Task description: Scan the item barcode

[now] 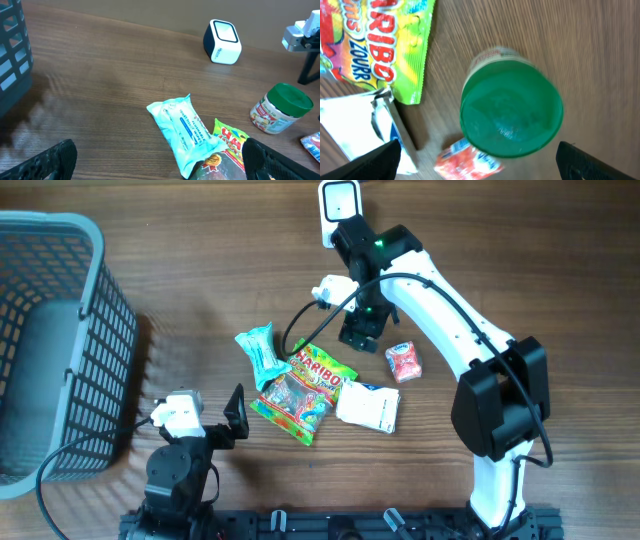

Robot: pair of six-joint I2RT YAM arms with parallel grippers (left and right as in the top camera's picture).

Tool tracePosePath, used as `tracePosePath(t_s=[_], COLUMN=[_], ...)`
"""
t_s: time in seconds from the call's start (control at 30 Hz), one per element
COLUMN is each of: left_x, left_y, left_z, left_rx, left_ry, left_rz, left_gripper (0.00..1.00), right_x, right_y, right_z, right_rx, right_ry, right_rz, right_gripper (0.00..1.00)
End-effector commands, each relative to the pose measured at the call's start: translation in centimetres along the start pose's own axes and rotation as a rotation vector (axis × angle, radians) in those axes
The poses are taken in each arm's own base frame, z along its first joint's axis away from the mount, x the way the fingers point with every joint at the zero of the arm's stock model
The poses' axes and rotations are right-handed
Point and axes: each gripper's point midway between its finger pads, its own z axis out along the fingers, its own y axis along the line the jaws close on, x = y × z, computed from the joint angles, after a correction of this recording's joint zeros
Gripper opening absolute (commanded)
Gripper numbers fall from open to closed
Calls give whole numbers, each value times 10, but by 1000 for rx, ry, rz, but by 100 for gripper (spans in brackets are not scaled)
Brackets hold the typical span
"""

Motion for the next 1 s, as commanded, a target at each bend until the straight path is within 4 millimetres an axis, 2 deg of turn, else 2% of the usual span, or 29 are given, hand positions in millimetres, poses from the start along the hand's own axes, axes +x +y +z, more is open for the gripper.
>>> tracePosePath(t_s=[0.0,0.2,0.3,0.43,0.53,0.57,0.6,0.63,0.67,0.77,0.87,0.97], left_x=[2,2,2,2,2,2,2,2,2,2,2,2], left_y=[0,0,0,0,0,0,0,0,0,0,0,0], left_z=[1,1,1,1,1,1,1,1,1,1,1,1], left_rx=[1,1,1,1,1,1,1,1,1,1,1,1], left_ry=[3,3,3,3,3,3,3,3,3,3,3,3], left_rz=[17,17,17,17,17,17,17,17,17,17,17,17], left_gripper=[100,100,100,100,100,100,100,100,100,100,100,100], right_x=[-5,-7,-11,-7,3,3,0,0,1,0,-3,-19], right_y=[-5,-13,-6,-7,-19,-24,-27,-29,-32,-32,-32,-30], right_z=[-12,-4,17,62,83,85,85,85,85,84,83,73], right_rx=[0,-31,-98,-154,-113,-85,-74,-63,-47,-45,-36,-59], right_ry=[-62,-126,-129,-64,24,31,22,23,31,31,27,-18], right_rz=[-182,-196,-217,-198,-134,-97,-70,-49,-18,43,260,640], right_gripper=[100,100,100,100,100,98,94,77,64,65,65,67])
